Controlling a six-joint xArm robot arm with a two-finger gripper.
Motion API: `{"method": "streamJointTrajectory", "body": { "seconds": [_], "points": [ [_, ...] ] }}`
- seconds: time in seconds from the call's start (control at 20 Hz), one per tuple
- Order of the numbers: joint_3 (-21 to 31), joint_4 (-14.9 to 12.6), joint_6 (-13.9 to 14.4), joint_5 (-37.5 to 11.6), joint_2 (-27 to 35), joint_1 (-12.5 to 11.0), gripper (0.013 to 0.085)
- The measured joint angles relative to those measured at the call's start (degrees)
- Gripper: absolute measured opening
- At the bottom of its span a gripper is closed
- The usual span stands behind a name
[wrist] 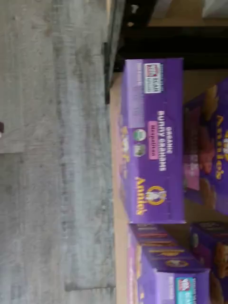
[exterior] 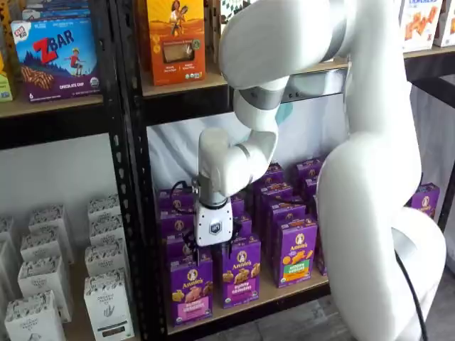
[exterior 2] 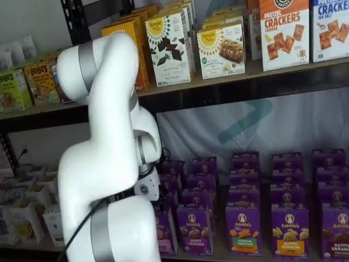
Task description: Pick up the purple box with a pink patch in the middle, on the bottom shelf, the first box from the left
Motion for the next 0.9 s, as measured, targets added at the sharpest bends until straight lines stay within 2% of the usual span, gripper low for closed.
{"method": "streamJointTrajectory", "body": {
  "seconds": [0.15, 0.45, 0.9],
  "points": [
    [-2.2, 0.8, -1.0, -0.8, 2.2, -0.2, 0.085],
    [-7.7, 0.5, -0.8, -0.1, 6.8, -0.2, 0.085],
    [-15.2, -1.3, 1.3, 2.1, 12.1, 0.1, 0.085]
  ]
}}
